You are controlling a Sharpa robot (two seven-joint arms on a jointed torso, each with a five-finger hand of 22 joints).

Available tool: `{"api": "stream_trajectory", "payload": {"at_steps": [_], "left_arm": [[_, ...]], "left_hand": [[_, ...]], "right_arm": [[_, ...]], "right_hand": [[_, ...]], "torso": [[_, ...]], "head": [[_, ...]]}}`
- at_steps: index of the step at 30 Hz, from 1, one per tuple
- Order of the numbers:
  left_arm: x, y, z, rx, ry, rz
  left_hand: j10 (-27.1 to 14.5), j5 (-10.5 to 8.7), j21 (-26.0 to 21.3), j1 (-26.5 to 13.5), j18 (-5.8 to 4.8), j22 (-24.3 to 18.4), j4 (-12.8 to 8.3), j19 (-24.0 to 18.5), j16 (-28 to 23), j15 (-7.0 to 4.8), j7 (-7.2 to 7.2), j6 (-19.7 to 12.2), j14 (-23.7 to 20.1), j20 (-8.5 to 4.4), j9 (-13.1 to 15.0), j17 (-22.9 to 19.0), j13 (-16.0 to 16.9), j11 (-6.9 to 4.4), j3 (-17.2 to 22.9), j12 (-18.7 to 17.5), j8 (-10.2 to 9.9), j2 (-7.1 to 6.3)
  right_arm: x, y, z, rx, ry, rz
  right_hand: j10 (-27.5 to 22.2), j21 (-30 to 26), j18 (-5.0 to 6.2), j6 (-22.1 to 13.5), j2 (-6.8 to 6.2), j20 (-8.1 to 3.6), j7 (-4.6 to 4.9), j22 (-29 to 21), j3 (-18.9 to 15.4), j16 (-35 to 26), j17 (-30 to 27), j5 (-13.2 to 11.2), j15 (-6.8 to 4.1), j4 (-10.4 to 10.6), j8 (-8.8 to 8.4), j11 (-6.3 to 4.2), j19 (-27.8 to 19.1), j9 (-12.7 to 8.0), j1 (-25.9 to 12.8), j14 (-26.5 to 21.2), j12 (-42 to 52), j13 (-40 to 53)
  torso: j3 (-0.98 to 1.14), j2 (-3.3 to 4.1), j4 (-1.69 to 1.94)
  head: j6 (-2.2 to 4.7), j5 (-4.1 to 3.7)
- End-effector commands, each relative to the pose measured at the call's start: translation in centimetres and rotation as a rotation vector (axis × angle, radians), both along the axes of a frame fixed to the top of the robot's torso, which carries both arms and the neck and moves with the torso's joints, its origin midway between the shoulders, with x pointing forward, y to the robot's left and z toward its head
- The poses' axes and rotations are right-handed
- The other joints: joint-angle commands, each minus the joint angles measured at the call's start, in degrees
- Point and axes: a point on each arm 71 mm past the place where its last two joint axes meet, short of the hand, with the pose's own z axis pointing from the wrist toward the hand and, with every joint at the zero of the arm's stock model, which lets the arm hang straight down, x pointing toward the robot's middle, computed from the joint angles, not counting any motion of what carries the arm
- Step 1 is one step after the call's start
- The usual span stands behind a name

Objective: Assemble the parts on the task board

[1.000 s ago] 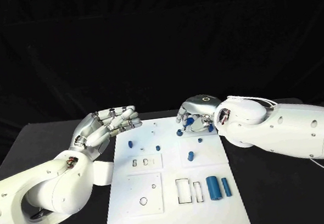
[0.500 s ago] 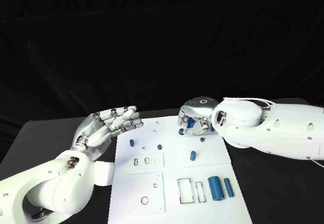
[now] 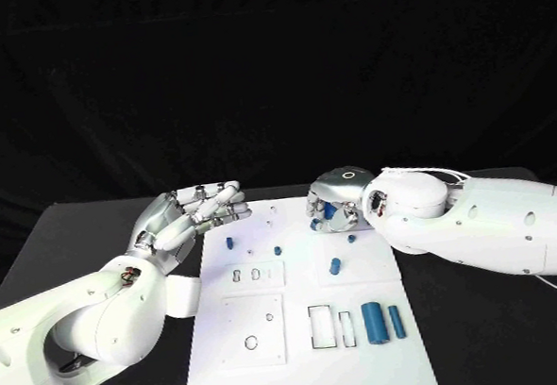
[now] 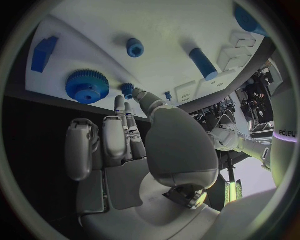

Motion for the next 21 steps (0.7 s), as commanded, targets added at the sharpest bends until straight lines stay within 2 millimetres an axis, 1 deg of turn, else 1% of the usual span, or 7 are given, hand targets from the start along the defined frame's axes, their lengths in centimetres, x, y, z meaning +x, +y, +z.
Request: {"api": "stream_trajectory", "payload": {"at_steps": [1,7,13,21], "left_arm": [[-0.14,-0.24,0.18,-0.009,-0.005,-0.025],[-0.16,-0.18,0.21,-0.008,-0.004,-0.025],[-0.17,-0.19,0.22,-0.007,-0.002,-0.026],[-0.19,-0.18,0.23,-0.006,0.0,-0.028]], "left_hand": [[0.22,0.25,-0.1,-0.49,0.48,-0.1,-0.19,0.38,-0.19,0.4,0.29,0.22,0.16,-0.02,-0.09,-0.08,-0.08,0.15,-0.04,-0.15,-0.34,-0.21],[0.21,0.29,-0.12,-0.51,0.47,-0.12,-0.2,0.36,-0.23,0.41,0.31,0.21,0.15,-0.02,-0.09,-0.09,-0.08,0.17,-0.03,-0.2,-0.38,-0.19],[0.18,0.35,-0.17,-0.57,0.46,-0.17,-0.2,0.33,-0.34,0.44,0.35,0.2,0.13,-0.01,-0.1,-0.12,-0.08,0.21,0.0,-0.32,-0.47,-0.12],[0.16,0.37,-0.2,-0.6,0.45,-0.2,-0.2,0.3,-0.43,0.47,0.39,0.18,0.1,-0.01,-0.1,-0.14,-0.09,0.24,0.03,-0.41,-0.55,-0.06]], "right_arm": [[0.11,0.05,-0.11,-0.028,0.008,-0.005],[0.24,0.1,-0.25,-0.036,0.018,-0.007],[0.32,0.23,-0.34,-0.04,0.026,-0.008],[0.55,0.16,-0.44,-0.046,0.033,-0.015]], "right_hand": [[0.18,0.15,-1.11,0.51,-0.27,0.25,0.07,0.13,0.4,0.28,0.12,0.27,-0.2,0.1,-0.06,-0.1,0.47,0.08,0.4,3.29,0.23,0.1],[0.31,0.38,-1.17,0.73,-0.23,0.28,0.09,0.48,0.65,0.67,0.44,0.26,-0.2,0.18,0.0,-0.11,0.5,0.19,0.47,3.28,0.29,0.17],[0.88,0.59,-1.18,1.22,0.11,0.28,0.05,0.78,1.19,1.13,0.77,0.38,-0.29,0.27,0.13,-0.24,0.48,0.42,0.72,3.2,0.55,0.37],[1.32,0.83,-1.22,1.98,0.54,0.25,0.0,1.12,1.82,1.62,1.14,0.77,-0.38,0.37,0.34,-0.31,0.46,0.73,1.0,3.11,0.67,0.54]], "torso": [[0.0,0.13,-0.01],[-0.03,0.22,-0.04],[-0.07,0.29,0.11],[-0.11,0.43,0.1]], "head": [[-0.1,0.01],[-0.18,-0.05],[-0.18,-0.14],[-0.2,-0.2]]}}
